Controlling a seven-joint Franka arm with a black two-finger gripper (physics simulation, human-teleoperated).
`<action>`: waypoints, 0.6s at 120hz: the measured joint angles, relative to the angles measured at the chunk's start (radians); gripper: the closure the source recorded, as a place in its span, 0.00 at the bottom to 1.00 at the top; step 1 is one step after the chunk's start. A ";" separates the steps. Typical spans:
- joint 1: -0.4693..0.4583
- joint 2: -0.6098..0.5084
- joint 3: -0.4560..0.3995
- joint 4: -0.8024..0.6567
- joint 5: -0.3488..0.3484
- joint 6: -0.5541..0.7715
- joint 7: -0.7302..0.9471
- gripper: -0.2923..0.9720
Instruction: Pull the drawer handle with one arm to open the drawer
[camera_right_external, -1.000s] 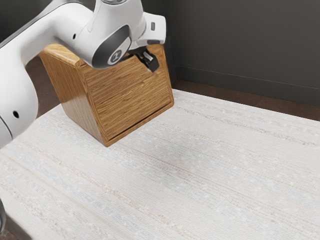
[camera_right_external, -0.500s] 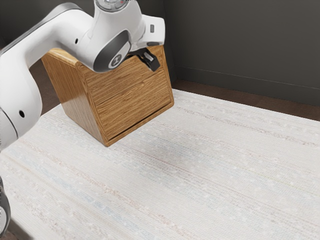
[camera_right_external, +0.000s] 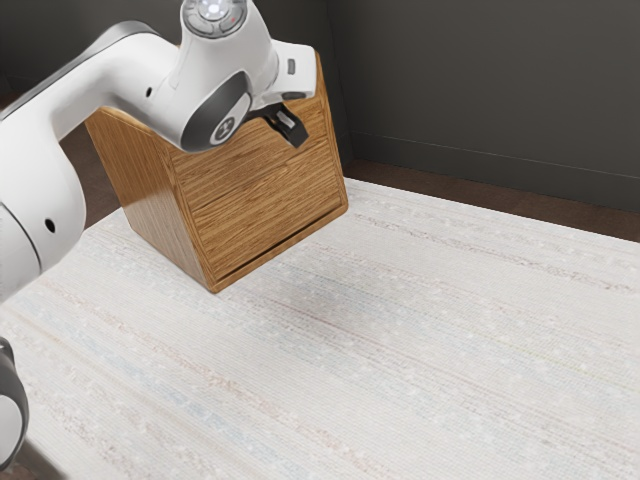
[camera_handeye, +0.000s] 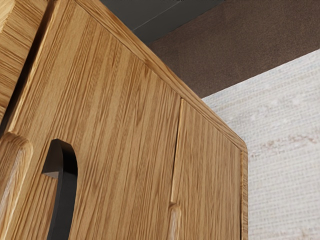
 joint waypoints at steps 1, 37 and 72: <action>0.000 0.000 0.000 0.000 0.000 0.001 0.000 0.23; 0.025 0.013 -0.008 0.006 0.000 0.025 0.002 0.23; 0.043 0.023 -0.008 0.008 0.000 0.035 0.004 0.23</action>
